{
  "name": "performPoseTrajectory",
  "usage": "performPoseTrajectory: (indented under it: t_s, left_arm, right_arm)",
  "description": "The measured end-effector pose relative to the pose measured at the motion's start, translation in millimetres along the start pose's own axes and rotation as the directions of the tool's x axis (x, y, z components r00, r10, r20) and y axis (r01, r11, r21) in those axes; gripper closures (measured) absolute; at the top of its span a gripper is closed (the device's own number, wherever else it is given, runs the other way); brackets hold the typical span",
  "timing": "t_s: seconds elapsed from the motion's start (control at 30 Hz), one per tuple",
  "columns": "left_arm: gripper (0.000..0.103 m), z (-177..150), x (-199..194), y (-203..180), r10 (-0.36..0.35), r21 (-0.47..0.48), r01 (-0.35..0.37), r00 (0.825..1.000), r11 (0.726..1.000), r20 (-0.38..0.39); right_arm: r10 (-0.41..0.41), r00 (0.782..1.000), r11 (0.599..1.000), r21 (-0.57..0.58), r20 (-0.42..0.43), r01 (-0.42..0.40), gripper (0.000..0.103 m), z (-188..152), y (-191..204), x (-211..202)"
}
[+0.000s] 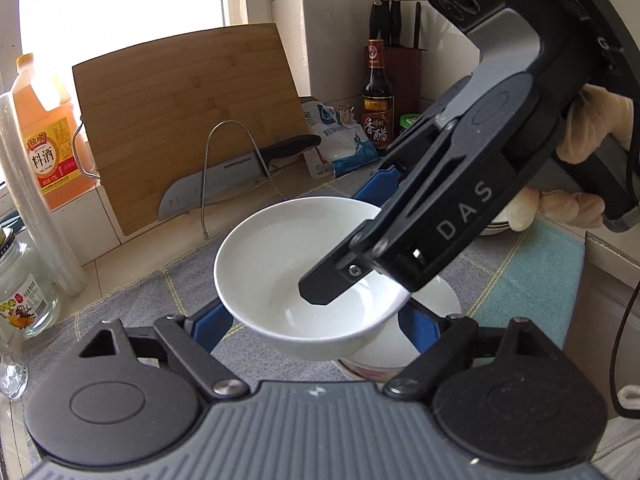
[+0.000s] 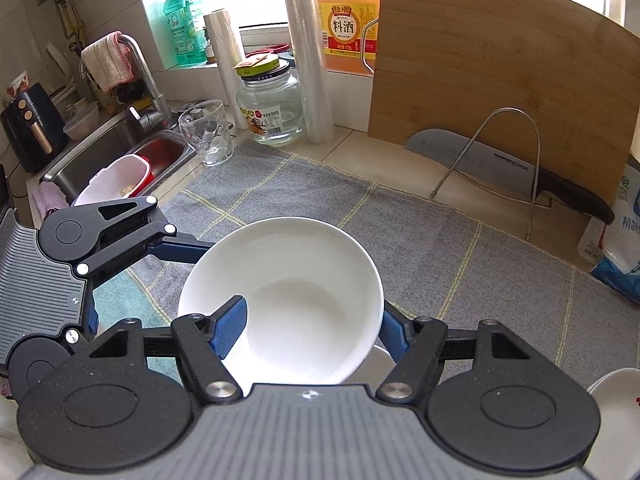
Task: Organize plates and bowls
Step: 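Lift and carry the white bowl with the right tool toward the bowl stack, then lower the white bowl onto the bowl stack and open the right tool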
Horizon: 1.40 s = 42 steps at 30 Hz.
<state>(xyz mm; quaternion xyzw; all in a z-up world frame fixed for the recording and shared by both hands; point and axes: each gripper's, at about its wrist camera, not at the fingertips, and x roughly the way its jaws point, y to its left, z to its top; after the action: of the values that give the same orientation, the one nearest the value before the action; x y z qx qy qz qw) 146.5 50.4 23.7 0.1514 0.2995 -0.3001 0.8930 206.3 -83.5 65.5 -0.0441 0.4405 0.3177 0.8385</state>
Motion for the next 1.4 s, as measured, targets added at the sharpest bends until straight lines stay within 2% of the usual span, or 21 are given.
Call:
performPoseTrajectory:
  t_s: [0.43,0.97,1.4]
  left_arm:
    - [0.014,-6.1,21.4,-24.6,-0.074,-0.008,0.073,0.997,0.997,-0.037]
    - [0.014,-12.7,27.3,-32.7,-0.105,-0.011,0.104,0.993,0.995,-0.060]
    - [0.014,-14.0,32.3,-30.3,-0.109,-0.010,0.109,0.992,0.994,-0.063]
  right_arm:
    - [-0.033,0.999,0.998,0.054,-0.035,0.035,0.028,-30.5,-19.0,-6.4]
    - [-0.029,0.999,0.993,0.109,-0.042,0.034,0.027,-50.7,-23.5,-3.2]
    - [-0.049,0.997,0.995,0.078,-0.053,0.054,0.027,-51.8,-22.6,2.6]
